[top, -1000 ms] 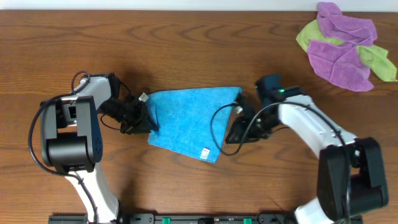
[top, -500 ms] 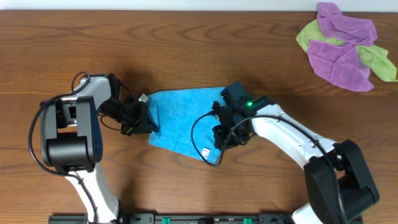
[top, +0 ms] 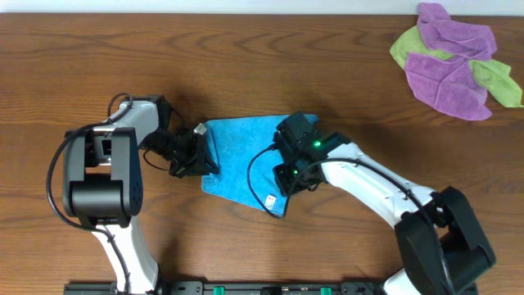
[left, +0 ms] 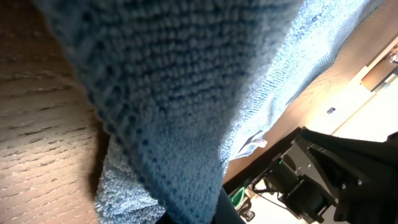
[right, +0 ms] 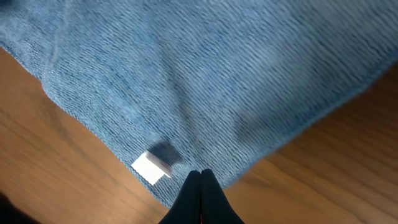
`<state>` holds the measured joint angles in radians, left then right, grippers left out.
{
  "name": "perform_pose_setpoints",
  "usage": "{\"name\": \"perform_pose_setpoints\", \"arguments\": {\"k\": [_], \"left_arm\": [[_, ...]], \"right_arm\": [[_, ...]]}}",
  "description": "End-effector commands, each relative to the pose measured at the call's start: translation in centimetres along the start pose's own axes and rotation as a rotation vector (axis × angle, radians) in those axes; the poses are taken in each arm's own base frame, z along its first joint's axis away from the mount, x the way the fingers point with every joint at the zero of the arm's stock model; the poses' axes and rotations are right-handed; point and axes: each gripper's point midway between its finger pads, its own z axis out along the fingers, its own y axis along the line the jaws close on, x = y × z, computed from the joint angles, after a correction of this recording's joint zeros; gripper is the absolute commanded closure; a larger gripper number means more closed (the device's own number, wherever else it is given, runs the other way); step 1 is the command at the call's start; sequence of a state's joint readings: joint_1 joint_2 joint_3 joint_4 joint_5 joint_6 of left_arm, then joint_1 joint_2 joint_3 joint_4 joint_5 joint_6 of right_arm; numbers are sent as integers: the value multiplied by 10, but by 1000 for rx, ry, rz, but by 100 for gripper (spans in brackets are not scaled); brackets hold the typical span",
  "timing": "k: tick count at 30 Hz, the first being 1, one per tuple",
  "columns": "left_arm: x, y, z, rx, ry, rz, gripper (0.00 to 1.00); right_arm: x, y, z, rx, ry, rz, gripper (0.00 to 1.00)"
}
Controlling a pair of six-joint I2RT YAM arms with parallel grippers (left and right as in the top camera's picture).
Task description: Fold the cloth
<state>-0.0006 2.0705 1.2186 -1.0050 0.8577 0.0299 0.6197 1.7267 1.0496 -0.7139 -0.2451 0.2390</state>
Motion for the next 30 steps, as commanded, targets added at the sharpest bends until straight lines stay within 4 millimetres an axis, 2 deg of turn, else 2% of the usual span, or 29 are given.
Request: {"name": "perform_pose_setpoints", "arguments": {"k": [1, 5, 12, 20, 26, 30], "left_arm": [[2, -3, 0, 6, 0, 4, 94], [1, -3, 0, 6, -5, 8, 94], [-2, -3, 0, 5, -13, 18, 94], [-4, 2, 0, -24, -21, 26, 94], [1, 2, 0, -25, -4, 21, 94], [4, 1, 2, -28, 8, 19, 94]], "right_arm": [[1, 4, 5, 23, -3, -11, 99], [5, 9, 13, 32, 13, -38, 98], [18, -2, 31, 85, 84, -61, 98], [38, -15, 35, 141, 148, -73, 98], [60, -13, 46, 140, 190, -69, 98], [65, -7, 47, 133, 204, -86, 98]]}}
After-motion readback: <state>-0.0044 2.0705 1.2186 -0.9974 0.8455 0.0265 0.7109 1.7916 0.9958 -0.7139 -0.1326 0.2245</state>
